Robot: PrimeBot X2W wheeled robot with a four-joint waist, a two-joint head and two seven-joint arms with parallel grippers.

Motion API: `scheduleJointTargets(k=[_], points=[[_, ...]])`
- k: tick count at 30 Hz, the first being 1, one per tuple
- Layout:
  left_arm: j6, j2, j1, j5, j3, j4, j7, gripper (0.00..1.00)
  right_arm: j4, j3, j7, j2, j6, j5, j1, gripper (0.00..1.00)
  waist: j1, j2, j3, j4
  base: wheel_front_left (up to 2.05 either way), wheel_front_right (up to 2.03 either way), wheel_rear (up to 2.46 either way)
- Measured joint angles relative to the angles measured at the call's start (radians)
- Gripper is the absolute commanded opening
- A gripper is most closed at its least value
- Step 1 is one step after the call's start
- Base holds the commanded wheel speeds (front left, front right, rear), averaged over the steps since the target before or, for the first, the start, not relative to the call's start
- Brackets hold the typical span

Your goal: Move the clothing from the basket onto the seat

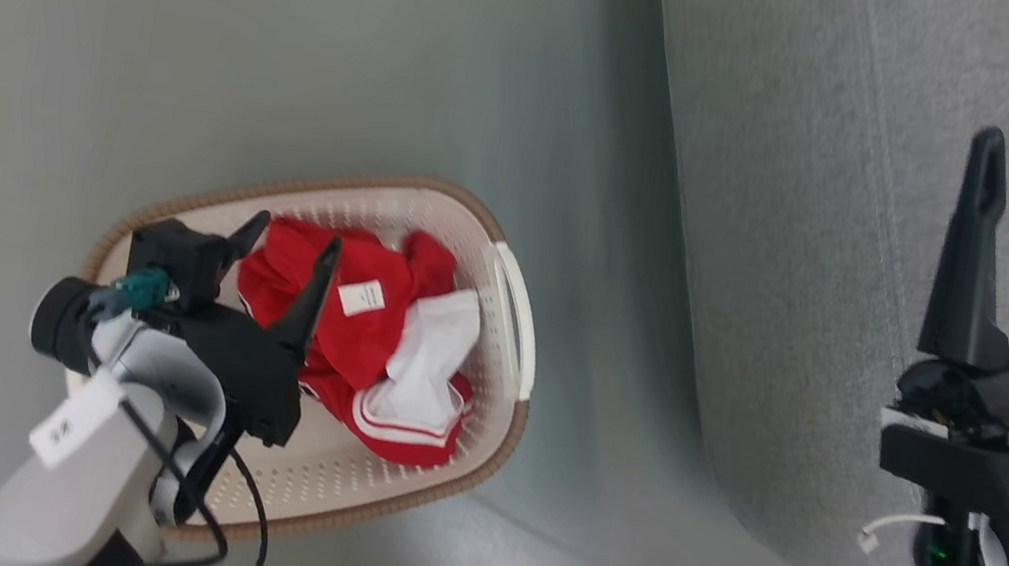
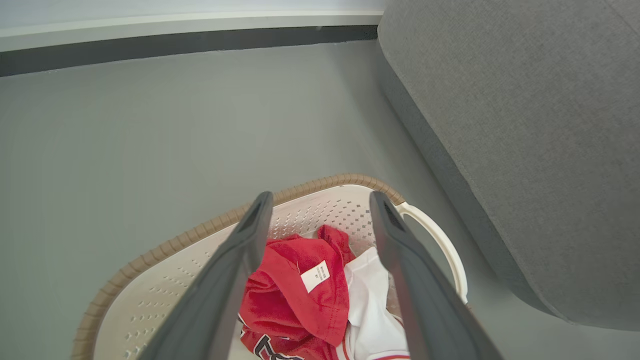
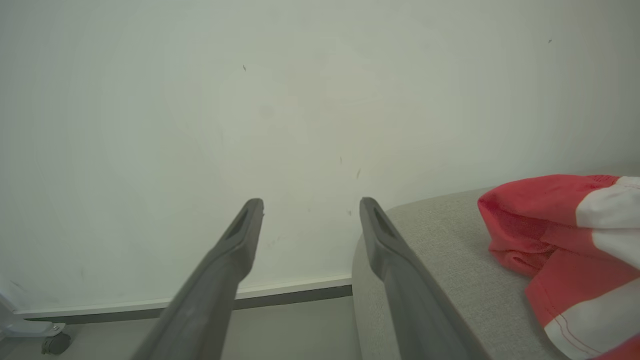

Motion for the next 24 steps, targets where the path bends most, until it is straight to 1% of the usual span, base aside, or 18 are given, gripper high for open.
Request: scheduleJointTargets(k=[2, 13, 24], points=[[-0.009, 0.0, -0.02, -0.003, 0.001, 0.033, 0.013, 1.0, -0.003, 0.008, 0.0, 0.016, 0.001, -0.002, -0.017, 1.0, 0.0, 0.0, 0.027, -0.01, 0.0, 0.0, 0.0], [-0.018, 0.011, -0.101, -0.036, 0.017, 0.21, 0.084, 1.0, -0.059, 0.038, 0.0, 0.083, 0.013, -0.03, -0.072, 1.0, -0.0001, 0.0, 0.161, -0.07, 0.0, 0.0, 0.0], [-0.016, 0.023, -0.199, -0.046, 0.039, 0.319, 0.147, 1.0, -0.129, 0.04, 0.0, 0.112, 0.024, -0.052, -0.089, 1.0, -0.0001, 0.0, 0.264, -0.144, 0.0, 0.0, 0.0]])
